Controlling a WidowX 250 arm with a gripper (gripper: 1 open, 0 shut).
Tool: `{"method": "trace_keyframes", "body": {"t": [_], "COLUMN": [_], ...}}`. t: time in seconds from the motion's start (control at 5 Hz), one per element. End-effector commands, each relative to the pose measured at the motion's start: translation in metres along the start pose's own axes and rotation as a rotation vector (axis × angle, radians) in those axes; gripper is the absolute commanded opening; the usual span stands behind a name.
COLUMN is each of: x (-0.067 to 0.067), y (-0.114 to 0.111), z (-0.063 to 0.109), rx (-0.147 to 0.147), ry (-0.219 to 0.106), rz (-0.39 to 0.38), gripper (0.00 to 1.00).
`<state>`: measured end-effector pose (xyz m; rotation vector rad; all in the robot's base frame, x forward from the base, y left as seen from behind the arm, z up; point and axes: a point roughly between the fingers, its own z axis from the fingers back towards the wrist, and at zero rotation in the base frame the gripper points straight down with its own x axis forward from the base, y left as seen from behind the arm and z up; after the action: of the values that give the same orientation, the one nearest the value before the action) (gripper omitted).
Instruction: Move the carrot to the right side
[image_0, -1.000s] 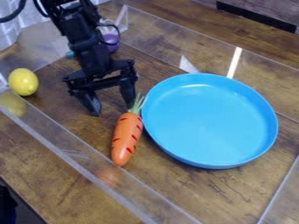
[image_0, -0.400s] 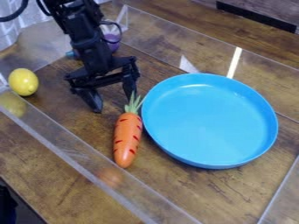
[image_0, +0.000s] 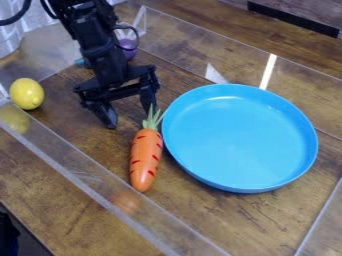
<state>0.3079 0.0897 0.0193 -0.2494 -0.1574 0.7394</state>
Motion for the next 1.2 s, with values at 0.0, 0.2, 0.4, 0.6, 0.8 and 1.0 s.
{"method": "trace_keyframes", "body": {"t": [0.0,0.2,0.4,0.6,0.8,1.0], "x": [-0.004,-0.006,-0.007,-0.005,-0.003,-0.012], "y": [0.014,0.020,0.027,0.027,0.025,0.022], "z": [0.000,0.000,0.002,0.009,0.016,0.013], "rx": [0.019,0.022,0.027,0.038,0.046,0.049], "ry": [0.014,0.021,0.028,0.016,0.006,0.011], "rz": [0.000,-0.027,-0.053,-0.008,0.037,0.028], "gripper": [1.00,1.00,1.00,1.00,1.00,1.00]}}
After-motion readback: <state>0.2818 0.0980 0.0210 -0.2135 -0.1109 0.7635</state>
